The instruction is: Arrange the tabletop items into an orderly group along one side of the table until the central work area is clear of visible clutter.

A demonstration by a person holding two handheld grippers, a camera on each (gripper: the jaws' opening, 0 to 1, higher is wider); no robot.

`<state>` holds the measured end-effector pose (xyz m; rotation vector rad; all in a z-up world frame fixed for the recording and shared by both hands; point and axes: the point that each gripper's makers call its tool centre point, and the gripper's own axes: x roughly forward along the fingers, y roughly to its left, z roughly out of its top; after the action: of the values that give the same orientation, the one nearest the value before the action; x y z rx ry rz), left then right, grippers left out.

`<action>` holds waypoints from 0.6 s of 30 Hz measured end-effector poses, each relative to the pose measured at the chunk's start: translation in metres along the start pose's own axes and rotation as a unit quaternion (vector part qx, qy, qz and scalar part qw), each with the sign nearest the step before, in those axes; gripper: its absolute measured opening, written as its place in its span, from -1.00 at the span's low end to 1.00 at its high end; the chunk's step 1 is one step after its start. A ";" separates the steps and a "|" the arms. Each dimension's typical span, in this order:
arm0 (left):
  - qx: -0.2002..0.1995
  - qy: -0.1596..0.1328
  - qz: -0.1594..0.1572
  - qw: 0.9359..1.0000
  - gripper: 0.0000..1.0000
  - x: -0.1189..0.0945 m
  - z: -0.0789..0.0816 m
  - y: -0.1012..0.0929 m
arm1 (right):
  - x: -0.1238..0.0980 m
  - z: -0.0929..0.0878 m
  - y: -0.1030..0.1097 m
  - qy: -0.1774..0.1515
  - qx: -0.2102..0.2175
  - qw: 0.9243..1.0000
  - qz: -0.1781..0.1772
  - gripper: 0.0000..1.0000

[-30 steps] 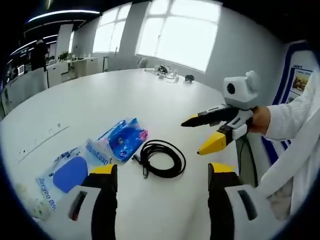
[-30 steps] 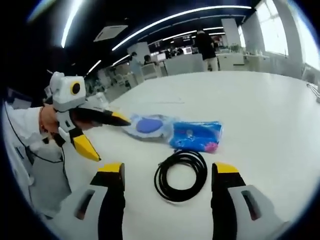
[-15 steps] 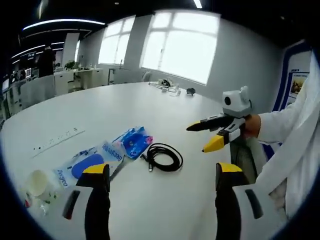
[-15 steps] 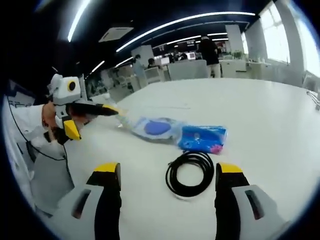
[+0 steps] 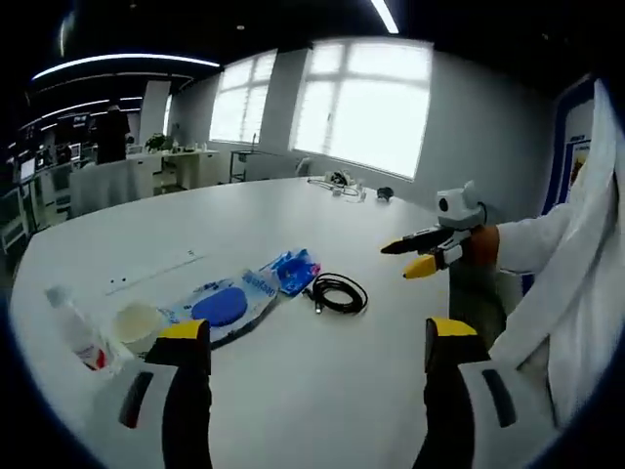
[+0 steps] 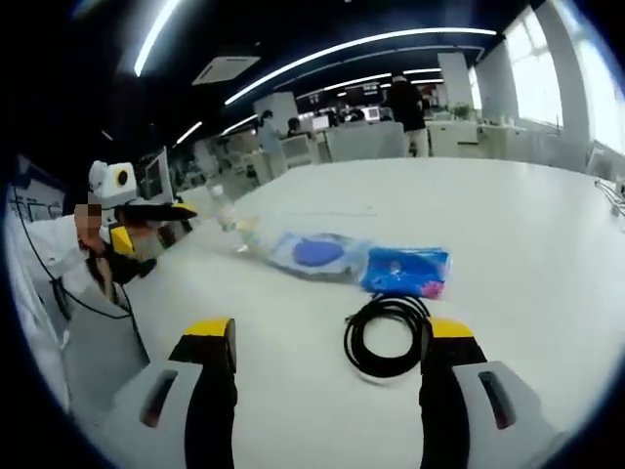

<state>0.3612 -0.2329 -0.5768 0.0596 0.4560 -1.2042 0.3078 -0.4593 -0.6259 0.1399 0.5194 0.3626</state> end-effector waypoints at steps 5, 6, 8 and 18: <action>-0.009 -0.002 0.016 1.000 0.89 -0.027 -0.007 0.009 | 0.000 0.002 0.010 -0.002 -0.006 1.000 0.003 0.56; -0.008 -0.003 0.018 1.000 0.90 -0.031 -0.008 0.010 | -0.001 0.002 0.011 -0.002 -0.007 1.000 0.003 0.56; -0.009 -0.004 0.024 1.000 0.89 -0.043 -0.011 0.014 | -0.001 0.003 0.013 -0.003 -0.009 1.000 0.004 0.58; -0.023 -0.009 0.042 0.999 0.90 -0.087 -0.021 0.027 | -0.007 0.002 0.027 0.004 -0.023 1.000 -0.003 0.59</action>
<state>0.3548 -0.1401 -0.5690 0.0282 0.4609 -1.1113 0.2952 -0.4367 -0.6147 0.0927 0.5192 0.3696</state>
